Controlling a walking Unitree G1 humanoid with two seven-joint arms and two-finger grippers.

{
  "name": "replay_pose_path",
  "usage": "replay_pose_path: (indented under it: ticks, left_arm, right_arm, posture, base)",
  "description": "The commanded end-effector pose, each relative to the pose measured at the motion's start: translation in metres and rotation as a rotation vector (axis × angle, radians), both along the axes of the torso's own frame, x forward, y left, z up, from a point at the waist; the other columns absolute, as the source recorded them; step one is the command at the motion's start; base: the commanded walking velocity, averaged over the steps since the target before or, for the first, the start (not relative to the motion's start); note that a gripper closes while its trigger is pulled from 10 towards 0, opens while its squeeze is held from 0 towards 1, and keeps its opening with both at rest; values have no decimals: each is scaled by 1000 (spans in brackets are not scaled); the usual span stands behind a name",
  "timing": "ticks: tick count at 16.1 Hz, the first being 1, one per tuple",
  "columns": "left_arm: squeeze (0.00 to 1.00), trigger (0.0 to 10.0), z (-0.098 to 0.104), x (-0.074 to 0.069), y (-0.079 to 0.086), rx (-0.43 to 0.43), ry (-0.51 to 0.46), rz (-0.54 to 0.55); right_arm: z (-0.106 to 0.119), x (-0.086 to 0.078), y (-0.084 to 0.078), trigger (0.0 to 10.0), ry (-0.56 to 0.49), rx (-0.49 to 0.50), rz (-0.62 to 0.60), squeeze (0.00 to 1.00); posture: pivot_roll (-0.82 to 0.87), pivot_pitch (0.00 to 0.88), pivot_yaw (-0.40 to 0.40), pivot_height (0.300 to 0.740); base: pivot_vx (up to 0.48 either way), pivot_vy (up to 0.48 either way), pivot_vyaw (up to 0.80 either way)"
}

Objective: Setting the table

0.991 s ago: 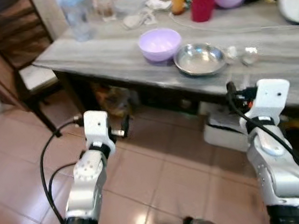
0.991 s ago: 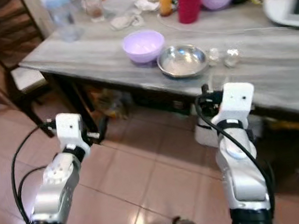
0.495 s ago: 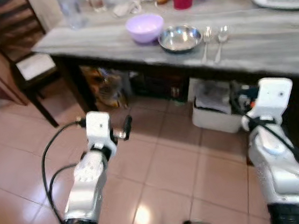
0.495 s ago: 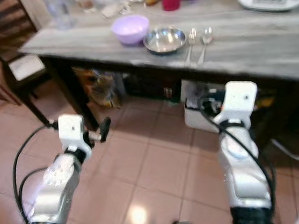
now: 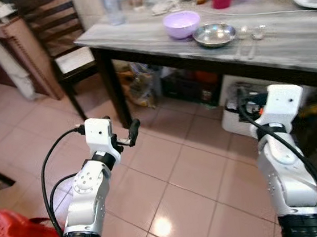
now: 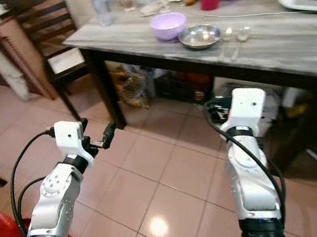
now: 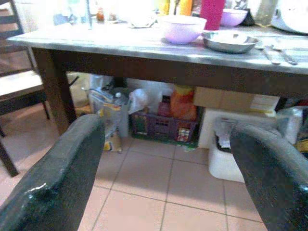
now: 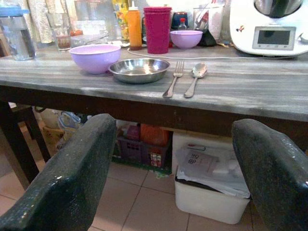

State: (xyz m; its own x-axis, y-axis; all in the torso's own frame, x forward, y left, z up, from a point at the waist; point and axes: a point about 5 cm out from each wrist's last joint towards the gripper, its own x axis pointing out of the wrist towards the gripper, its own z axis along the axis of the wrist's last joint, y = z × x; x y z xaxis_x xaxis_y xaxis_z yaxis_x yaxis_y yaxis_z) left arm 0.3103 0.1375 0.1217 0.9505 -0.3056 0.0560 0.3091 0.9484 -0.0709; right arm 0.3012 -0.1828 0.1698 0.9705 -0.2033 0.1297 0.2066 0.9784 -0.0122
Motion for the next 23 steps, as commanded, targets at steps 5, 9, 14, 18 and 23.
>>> replay_pose_path:
  ticks: [5,9,14,18,23]
  left_arm:
    - [0,10000,2,-1,0,3,-5,-21]
    - [0,10000,3,-1,-5,-12,-3,-38]
    - [0,10000,7,-1,-7,-23,-14,-45]
    - [0,10000,8,-2,-12,-32,-11,-56]
    - [0,10000,8,-2,-15,-30,-10,-63]
  right_arm:
    - [-1,1,-1,10000,10,4,-11,0]
    - [0,0,-2,10000,9,4,-9,0]
    - [0,-2,-3,10000,2,4,-1,0]
    - [1,-3,-1,10000,-5,2,7,0]
    - [2,-2,-1,10000,-12,0,5,0]
  posture:
    - [-250,111,77,740]
    - [-254,112,75,740]
    - [-257,114,75,740]
    - [-259,113,77,740]
    - [-257,108,81,740]
  base:
    - [0,-343,-385]
    - [0,-413,-708]
    - [0,-429,-527]
    - [0,-430,0]
    - [0,-428,0]
